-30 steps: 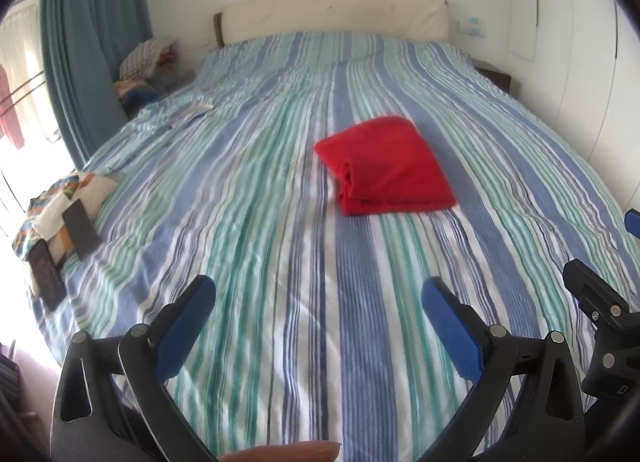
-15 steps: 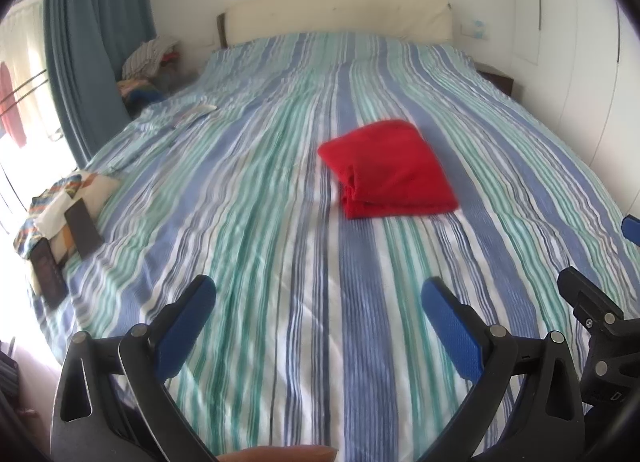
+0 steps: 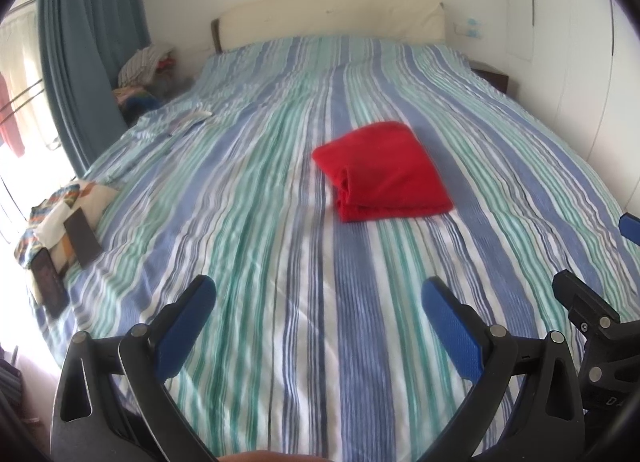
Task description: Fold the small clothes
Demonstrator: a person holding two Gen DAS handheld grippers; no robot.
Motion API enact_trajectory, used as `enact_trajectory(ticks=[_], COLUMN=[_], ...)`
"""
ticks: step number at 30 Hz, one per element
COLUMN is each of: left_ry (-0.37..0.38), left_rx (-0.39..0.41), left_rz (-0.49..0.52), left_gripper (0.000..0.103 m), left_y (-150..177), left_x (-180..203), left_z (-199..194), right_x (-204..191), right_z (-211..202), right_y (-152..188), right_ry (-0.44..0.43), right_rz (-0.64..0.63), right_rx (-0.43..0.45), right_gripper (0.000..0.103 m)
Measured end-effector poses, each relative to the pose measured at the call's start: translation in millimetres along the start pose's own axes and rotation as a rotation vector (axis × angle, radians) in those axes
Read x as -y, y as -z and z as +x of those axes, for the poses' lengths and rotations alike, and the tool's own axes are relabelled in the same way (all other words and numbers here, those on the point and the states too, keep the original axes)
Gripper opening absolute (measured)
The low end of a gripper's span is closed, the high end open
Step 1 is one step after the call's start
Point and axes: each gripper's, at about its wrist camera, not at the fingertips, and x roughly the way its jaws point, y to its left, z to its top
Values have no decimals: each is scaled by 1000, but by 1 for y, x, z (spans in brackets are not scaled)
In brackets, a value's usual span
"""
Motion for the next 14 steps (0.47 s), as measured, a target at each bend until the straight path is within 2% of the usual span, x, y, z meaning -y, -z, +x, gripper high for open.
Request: enact_trajectory(ticks=[14], left_ry=[3], left_rx=[-1], left_rz=[-6], left_gripper=[103], left_y=[1], left_x=[1], left_z=[1], right_x=[6], right_z=[3], right_y=[3], right_ry=[-1], right_rz=[6], right_rx=[-6], right_gripper=[102])
